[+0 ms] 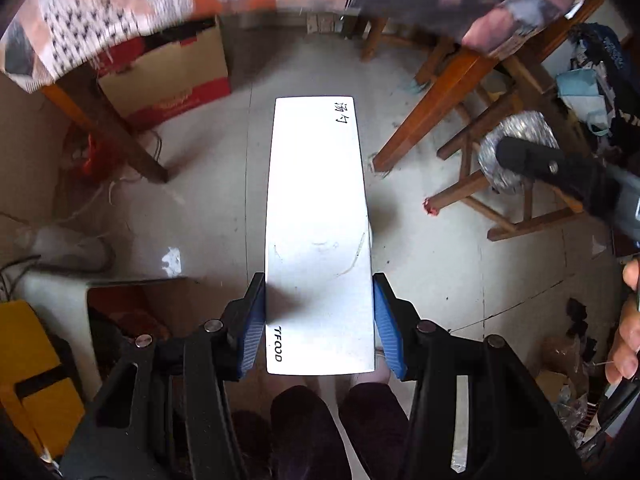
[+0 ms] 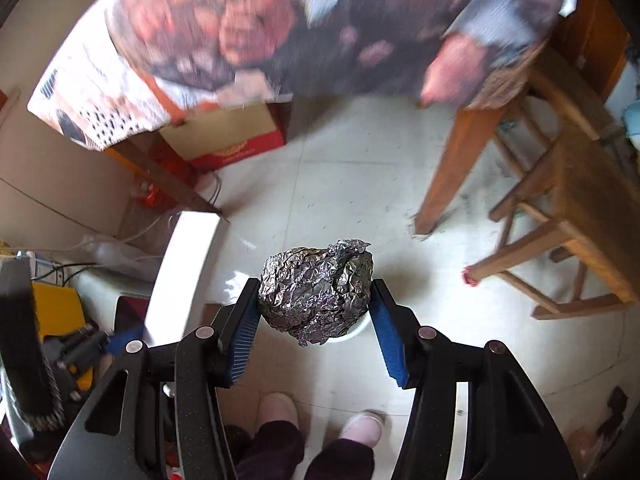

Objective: Collect trash
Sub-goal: 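Open the right tool to drop the foil ball into the bucket while the left tool drops the white box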

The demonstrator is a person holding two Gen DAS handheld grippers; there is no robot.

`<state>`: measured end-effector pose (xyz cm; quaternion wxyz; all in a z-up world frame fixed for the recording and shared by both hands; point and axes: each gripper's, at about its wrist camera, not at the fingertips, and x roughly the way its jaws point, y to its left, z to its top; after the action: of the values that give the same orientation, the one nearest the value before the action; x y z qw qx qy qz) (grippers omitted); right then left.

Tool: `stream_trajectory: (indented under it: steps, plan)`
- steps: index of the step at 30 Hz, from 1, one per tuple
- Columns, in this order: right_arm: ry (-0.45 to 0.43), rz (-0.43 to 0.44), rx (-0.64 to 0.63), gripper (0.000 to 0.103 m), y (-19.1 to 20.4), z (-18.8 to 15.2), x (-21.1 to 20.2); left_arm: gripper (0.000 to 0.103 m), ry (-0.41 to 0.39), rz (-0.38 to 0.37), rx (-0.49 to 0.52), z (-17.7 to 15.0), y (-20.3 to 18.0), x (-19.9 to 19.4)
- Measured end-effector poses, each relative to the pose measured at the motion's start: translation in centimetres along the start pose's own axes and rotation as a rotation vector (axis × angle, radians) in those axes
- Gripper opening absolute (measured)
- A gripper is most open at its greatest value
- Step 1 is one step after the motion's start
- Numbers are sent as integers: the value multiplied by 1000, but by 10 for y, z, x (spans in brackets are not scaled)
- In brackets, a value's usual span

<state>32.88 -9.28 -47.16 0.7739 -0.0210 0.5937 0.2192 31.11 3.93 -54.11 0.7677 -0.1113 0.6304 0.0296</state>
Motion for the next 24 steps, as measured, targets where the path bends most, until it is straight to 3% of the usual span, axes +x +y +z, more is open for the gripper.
stream_trajectory:
  steps: [7,11,21,24]
  plan:
    - [35,40,-57,53,9,-3,63,50,53,15,-12,-11,13,64]
    - [76,19,-35,68,1,-3,84,50,72,9,-2,-9,13,91]
    - [123,8,11,68,-23,-9,82,50,85,-34,20,18,-8,120]
    - [120,-13,8,68,-26,-8,74,57,103,-18,12,31,-14,124]
